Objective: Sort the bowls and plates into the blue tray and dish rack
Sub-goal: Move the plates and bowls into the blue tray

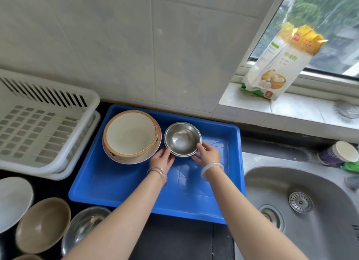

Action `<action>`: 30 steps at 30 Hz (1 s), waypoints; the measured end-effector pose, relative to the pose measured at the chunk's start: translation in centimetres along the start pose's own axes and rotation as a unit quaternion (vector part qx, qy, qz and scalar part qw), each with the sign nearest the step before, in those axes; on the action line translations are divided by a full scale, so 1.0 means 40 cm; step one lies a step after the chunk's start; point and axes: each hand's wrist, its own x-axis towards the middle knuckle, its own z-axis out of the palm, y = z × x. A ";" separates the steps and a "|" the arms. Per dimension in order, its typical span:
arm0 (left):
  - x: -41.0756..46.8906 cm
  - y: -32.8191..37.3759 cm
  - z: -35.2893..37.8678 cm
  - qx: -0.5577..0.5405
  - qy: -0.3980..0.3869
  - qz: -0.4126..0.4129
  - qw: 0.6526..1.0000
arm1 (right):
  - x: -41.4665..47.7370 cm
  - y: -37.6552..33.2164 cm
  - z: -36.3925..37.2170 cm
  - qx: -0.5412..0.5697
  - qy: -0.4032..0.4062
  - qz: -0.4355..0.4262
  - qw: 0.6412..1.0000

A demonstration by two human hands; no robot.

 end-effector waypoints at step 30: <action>-0.374 0.045 -0.357 0.400 0.059 0.111 0.908 | -0.422 0.116 -0.007 -0.231 -0.215 -0.088 0.945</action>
